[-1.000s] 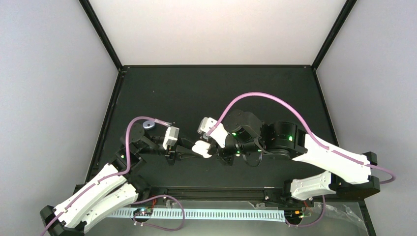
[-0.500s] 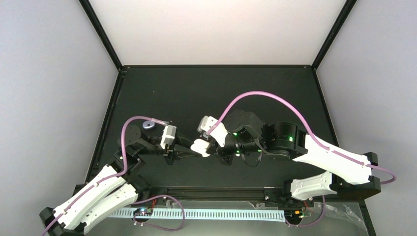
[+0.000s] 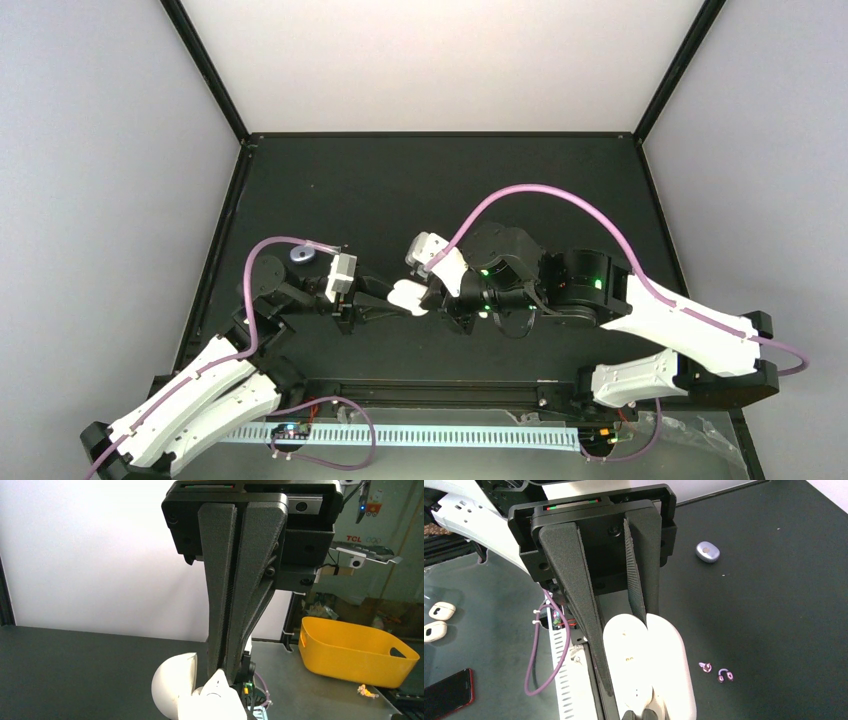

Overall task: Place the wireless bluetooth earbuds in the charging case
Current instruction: Place the earbud in the charging case.

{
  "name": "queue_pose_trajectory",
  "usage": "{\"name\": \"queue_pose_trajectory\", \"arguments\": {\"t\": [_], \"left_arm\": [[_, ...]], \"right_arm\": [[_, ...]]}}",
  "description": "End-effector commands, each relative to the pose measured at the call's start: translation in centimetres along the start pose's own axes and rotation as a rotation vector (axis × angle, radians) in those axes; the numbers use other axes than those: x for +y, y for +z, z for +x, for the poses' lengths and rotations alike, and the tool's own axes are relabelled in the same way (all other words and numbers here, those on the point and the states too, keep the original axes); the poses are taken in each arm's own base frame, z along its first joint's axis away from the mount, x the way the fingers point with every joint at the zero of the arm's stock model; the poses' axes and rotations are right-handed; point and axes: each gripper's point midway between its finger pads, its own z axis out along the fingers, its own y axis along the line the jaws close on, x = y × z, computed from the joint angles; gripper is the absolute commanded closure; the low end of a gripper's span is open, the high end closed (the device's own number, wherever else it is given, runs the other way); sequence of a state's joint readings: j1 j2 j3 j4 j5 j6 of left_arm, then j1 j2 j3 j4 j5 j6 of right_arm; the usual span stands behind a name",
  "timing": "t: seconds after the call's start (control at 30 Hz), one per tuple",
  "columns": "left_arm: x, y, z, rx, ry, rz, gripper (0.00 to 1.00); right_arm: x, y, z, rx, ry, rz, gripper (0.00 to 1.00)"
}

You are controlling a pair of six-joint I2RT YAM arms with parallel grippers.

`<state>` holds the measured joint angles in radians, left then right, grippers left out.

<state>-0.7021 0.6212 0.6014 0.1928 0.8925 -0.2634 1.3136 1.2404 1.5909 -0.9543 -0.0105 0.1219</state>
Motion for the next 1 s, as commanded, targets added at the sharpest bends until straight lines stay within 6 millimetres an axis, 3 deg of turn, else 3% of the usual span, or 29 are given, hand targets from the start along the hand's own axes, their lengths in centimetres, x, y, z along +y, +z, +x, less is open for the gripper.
{"name": "queue_pose_trajectory", "arguments": {"t": [0.0,0.43,0.97], "left_arm": [[-0.3,0.0,-1.2,-0.029,0.061,-0.002,0.98],[-0.2,0.0,-1.2,-0.031,0.064,-0.008,0.99],[-0.9,0.0,-3.8,-0.101,0.1,0.013,0.98]], "right_arm": [[-0.3,-1.3,-1.0,-0.056,0.01,0.027,0.99],[0.0,-1.1,-0.9,-0.051,0.003,0.009,0.99],[1.2,0.5,-0.4,-0.003,-0.001,-0.062,0.99]]}}
